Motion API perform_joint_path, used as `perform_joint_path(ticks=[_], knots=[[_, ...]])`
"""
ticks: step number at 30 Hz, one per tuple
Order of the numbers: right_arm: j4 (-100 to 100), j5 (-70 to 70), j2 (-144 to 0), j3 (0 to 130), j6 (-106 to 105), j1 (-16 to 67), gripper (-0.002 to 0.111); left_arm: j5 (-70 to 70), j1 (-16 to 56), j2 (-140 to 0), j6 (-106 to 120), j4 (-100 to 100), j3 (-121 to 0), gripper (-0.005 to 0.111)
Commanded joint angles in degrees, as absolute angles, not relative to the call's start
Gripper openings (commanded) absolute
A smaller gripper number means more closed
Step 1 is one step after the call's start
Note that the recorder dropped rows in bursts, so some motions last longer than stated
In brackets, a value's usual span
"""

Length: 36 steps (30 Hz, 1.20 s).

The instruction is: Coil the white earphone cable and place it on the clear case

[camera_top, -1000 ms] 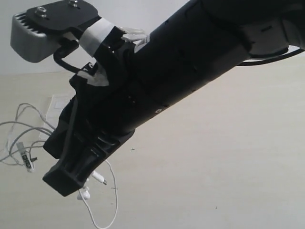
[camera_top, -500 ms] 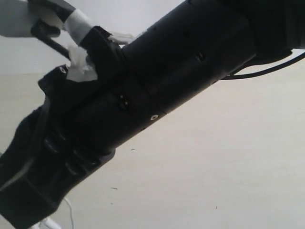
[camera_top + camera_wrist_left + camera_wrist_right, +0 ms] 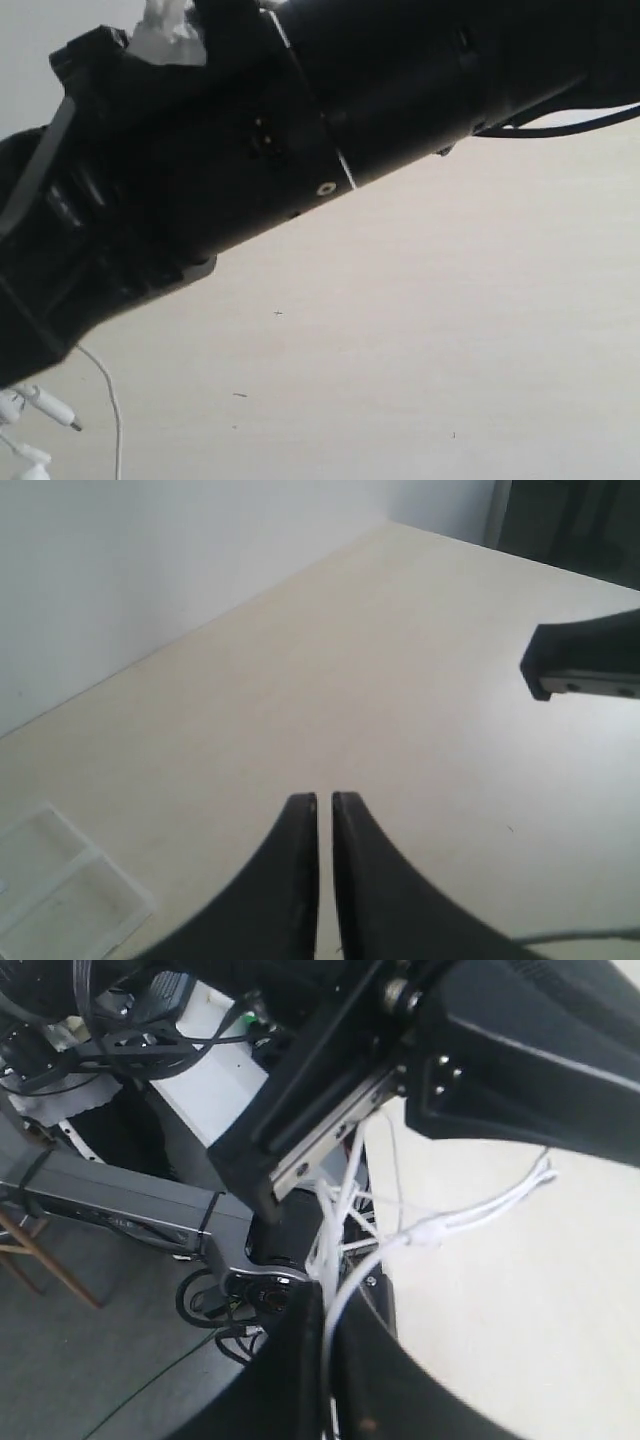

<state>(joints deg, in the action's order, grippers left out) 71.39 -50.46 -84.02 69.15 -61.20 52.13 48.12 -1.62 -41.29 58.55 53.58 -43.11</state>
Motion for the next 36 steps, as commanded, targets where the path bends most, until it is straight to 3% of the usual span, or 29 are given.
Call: perform_joint_path(ticks=[1, 36], knots=[[72.1, -47.9, -83.3, 69.1, -61.8, 52.0, 0.000, 50.1, -1.7, -41.3, 58.5, 53.8, -43.3, 0.008], [88.5, -37.1, -84.3, 69.1, -74.1, 52.0, 0.000, 50.2, -1.7, -41.3, 61.1, 59.7, -37.4, 0.008]])
